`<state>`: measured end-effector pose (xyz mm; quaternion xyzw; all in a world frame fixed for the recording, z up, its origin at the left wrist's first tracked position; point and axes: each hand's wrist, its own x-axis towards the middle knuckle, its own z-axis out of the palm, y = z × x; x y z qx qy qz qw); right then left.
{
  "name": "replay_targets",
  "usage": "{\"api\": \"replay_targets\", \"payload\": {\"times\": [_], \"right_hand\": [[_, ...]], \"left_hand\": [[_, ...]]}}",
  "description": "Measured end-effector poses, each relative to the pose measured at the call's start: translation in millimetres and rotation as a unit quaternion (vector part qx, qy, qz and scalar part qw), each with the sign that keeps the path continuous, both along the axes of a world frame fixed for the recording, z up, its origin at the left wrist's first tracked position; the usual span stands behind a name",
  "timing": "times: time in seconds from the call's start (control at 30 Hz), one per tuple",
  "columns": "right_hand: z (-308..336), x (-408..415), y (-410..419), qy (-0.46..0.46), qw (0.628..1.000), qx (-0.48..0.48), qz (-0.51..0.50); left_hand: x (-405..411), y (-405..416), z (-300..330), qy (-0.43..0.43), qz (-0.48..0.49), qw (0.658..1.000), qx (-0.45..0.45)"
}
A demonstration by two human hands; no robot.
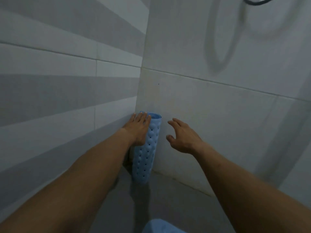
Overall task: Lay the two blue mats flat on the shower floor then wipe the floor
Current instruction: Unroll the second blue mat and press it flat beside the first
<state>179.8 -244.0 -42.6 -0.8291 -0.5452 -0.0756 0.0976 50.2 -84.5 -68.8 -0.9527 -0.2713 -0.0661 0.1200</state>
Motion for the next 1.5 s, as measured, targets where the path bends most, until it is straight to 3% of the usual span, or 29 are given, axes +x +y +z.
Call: {"api": "replay_targets", "payload": {"times": [0.27,0.57,0.8,1.1,1.5], "right_hand": [[-22,16,104,-0.056,0.995,-0.079,0.006],[-36,30,121,-0.214,0.977,-0.001,0.009],[-35,37,56,-0.201,0.979,0.022,0.017],[6,35,-81,-0.231,0.972,0.023,0.029],[18,6,-281,-0.155,0.987,-0.001,0.041]], "left_hand": [[38,67,-18,-0.048,-0.003,0.998,-0.036],[35,63,-22,-0.137,-0.04,0.983,0.118],[33,11,5,-0.058,-0.046,0.989,0.128],[26,-124,50,-0.062,-0.062,0.99,0.11],[-11,-318,49,-0.039,-0.08,0.995,0.045]]}}
